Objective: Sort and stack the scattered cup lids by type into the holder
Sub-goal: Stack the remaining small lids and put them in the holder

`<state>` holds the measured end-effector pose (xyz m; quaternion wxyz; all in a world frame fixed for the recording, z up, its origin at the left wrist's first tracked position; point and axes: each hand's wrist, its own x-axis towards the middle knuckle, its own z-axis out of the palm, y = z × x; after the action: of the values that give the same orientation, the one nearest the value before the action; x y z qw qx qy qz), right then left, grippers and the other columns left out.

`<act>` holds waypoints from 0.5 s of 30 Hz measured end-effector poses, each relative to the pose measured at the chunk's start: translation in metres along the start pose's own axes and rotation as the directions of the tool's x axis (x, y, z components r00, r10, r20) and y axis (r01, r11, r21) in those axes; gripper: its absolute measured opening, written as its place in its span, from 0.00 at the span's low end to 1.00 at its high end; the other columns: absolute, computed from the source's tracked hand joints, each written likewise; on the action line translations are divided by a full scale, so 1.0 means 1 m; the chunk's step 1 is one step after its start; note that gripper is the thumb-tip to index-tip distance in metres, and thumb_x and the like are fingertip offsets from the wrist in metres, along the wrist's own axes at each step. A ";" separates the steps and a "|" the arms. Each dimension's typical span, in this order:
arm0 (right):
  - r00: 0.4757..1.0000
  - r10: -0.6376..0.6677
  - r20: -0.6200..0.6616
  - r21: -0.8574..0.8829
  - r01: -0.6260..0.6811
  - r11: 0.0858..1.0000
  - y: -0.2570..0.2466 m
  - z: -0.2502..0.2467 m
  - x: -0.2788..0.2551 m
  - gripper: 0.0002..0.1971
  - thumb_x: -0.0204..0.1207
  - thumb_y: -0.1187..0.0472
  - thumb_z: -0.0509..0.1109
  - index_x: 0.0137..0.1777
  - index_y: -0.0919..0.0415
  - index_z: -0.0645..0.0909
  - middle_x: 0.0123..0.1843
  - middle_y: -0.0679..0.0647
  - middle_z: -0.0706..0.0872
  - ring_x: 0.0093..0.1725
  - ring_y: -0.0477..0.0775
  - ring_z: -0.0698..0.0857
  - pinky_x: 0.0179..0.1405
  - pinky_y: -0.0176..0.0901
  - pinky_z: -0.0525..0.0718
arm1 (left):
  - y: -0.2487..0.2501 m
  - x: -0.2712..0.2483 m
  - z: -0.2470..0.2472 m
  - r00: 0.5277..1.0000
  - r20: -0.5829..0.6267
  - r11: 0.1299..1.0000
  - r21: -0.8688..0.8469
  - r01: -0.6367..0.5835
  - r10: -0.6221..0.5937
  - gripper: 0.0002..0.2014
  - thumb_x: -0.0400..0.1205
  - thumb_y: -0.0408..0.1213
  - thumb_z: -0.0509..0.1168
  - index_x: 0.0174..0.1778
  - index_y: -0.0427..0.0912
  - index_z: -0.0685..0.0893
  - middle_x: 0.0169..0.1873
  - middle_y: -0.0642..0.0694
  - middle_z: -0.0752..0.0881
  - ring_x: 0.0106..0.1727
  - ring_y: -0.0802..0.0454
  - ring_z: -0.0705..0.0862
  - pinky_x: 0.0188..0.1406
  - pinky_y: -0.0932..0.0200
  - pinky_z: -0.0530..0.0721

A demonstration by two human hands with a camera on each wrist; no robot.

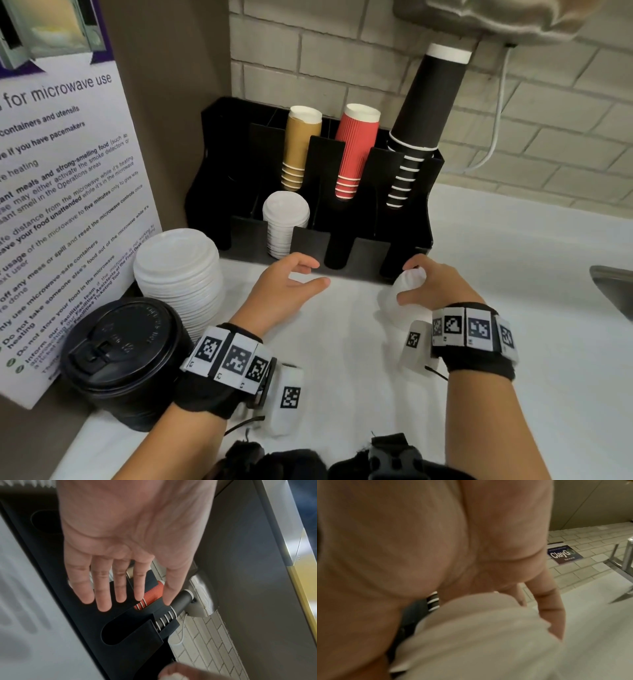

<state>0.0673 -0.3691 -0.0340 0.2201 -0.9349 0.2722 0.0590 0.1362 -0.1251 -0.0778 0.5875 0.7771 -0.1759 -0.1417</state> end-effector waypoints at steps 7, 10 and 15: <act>0.899 -0.438 -0.025 0.405 0.410 0.817 -0.053 -0.011 -0.021 0.24 0.63 0.56 0.82 0.57 0.39 0.77 0.49 0.42 0.84 0.46 0.38 0.83 0.38 0.28 0.78 | 0.010 -0.007 0.007 0.987 0.109 0.985 -0.139 -0.100 0.115 0.39 0.63 0.56 0.77 0.72 0.64 0.72 0.68 0.59 0.78 0.62 0.60 0.83 0.55 0.63 0.83; 0.833 -0.553 0.028 0.555 0.447 0.702 -0.077 0.001 -0.025 0.26 0.67 0.58 0.80 0.61 0.39 0.75 0.54 0.48 0.86 0.52 0.45 0.86 0.42 0.35 0.82 | 0.015 -0.008 0.007 0.970 0.108 0.943 -0.281 -0.179 0.216 0.45 0.64 0.49 0.78 0.77 0.63 0.66 0.73 0.57 0.76 0.65 0.56 0.84 0.62 0.57 0.84; 0.799 -0.598 0.063 0.656 0.419 0.628 -0.084 0.005 -0.027 0.26 0.68 0.55 0.80 0.64 0.40 0.77 0.57 0.53 0.85 0.55 0.52 0.87 0.48 0.42 0.86 | 0.014 -0.009 0.000 0.960 0.009 0.892 -0.374 -0.256 0.279 0.40 0.65 0.46 0.81 0.73 0.60 0.72 0.70 0.54 0.78 0.64 0.51 0.85 0.57 0.52 0.88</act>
<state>0.0900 -0.2905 0.0000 0.5530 -0.8318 -0.0354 0.0314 0.1269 -0.1252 -0.0646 0.7310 0.6164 -0.2694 -0.1141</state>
